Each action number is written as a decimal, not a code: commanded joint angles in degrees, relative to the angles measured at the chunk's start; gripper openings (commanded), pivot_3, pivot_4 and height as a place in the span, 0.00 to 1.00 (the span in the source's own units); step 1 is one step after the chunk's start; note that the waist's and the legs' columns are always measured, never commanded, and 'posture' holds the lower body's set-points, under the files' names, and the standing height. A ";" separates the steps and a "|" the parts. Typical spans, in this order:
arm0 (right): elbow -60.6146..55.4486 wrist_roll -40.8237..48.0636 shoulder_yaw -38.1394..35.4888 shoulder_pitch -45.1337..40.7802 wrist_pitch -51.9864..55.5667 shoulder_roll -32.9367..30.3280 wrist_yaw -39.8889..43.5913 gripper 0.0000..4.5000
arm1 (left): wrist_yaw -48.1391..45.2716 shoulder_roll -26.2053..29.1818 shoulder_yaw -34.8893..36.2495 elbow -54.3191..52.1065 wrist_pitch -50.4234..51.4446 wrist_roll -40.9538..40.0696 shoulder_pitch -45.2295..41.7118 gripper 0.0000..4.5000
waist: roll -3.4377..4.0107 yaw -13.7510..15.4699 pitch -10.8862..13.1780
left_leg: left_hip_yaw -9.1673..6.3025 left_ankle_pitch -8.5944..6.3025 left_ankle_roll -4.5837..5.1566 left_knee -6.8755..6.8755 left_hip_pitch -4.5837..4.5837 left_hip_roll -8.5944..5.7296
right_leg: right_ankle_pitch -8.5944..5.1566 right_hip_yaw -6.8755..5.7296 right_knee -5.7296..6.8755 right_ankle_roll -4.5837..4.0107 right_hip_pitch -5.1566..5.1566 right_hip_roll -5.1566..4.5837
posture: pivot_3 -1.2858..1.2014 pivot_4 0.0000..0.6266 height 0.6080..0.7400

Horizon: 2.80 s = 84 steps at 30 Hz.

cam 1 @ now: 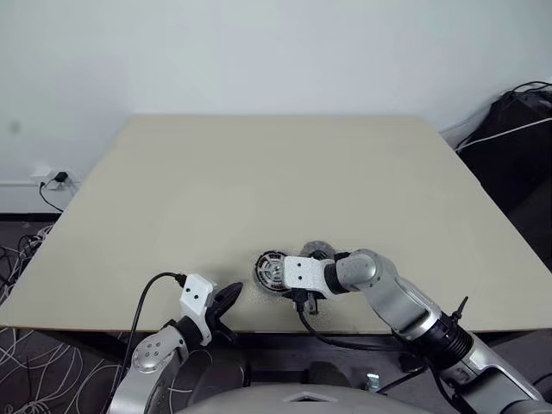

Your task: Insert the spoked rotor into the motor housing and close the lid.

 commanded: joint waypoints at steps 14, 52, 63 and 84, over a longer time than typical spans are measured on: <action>-9.32 16.41 -13.56 0.00 7.26 16.72 -12.53 0.80 | -0.93 0.02 0.47 0.15 -1.81 -0.23 -0.67 0.00 | 0.04 -0.33 0.01 | -0.01 0.00 0.00 -0.02 0.00 0.02 | 0.00 0.02 0.05 0.00 -0.03 0.05 | 0.52 0.00 1.00; -9.42 25.92 -29.33 22.31 -2.69 11.86 -25.59 0.01 | -2.40 3.79 0.13 0.91 -9.73 5.79 -0.64 0.00 | 0.26 -1.30 0.05 | 0.13 0.00 0.01 -0.05 0.07 0.07 | -0.02 0.18 0.04 -0.03 0.01 -0.04 | 0.52 0.00 1.00; -9.82 29.14 -24.58 19.99 1.40 11.86 -24.16 0.01 | -2.47 3.98 0.50 4.39 -14.50 7.31 0.10 0.00 | 0.26 -1.04 0.05 | 0.14 0.00 0.01 -0.09 0.06 0.08 | -0.03 0.18 0.01 -0.03 -0.02 -0.06 | 0.52 0.00 1.00; 6.10 24.52 -14.76 10.37 -1.90 18.85 -25.03 0.01 | -2.36 3.99 1.20 4.18 -14.03 6.25 0.21 0.00 | 0.26 -1.07 0.04 | 0.14 0.00 0.00 -0.09 0.05 0.07 | -0.01 0.15 0.03 -0.03 -0.05 0.08 | 0.52 0.00 1.00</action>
